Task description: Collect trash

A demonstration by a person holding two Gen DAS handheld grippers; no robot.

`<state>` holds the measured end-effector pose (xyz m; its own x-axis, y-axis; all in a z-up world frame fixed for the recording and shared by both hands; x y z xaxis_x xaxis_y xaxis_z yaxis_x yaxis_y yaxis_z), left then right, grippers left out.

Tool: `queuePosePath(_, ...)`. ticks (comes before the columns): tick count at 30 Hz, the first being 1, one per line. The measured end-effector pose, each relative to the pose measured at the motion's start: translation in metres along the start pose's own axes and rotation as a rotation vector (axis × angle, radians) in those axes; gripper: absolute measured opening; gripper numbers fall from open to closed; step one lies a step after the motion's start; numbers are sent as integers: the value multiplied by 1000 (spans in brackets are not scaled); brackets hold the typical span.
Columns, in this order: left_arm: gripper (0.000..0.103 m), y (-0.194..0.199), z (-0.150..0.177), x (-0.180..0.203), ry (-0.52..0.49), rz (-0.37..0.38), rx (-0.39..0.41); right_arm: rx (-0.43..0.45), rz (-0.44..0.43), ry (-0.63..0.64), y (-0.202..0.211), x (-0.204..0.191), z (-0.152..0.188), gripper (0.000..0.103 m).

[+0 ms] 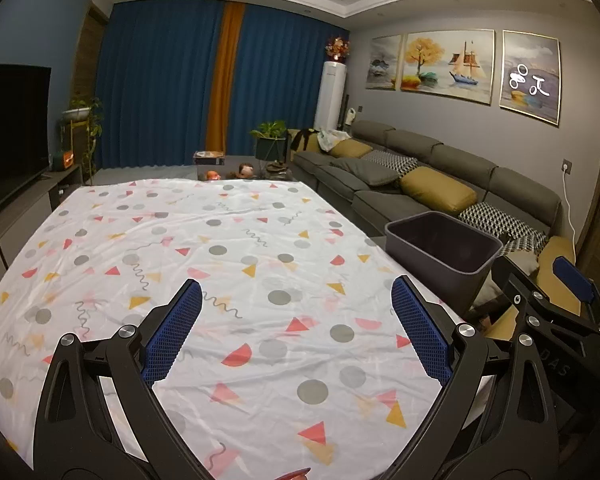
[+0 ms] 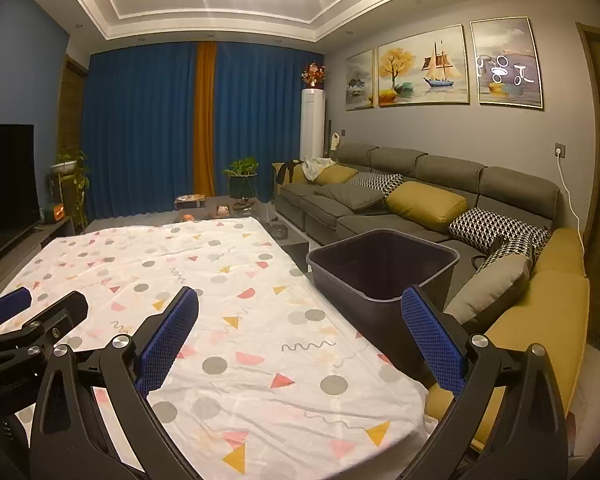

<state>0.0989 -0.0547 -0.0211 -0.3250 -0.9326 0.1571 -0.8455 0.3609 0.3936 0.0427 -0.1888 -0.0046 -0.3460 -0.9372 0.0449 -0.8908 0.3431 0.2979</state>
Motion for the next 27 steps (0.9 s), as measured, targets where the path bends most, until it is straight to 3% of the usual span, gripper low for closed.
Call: queuePosePath(27,94,9,-3,1,1,-1,19,11,-4,-9,6,1,-3,98)
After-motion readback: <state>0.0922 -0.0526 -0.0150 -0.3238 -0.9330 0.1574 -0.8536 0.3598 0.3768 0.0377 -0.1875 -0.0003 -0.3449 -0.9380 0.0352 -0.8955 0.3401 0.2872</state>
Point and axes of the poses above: each gripper's, at about its wrist camera, not at the fingertips, and y roughly against the way its jaws point, x to its right, z to its underside, the point moved 6 cm from there along -y, roughly the way its jaws point, and after that the axes turned 3 degrees about z, right-handed, at the moved point
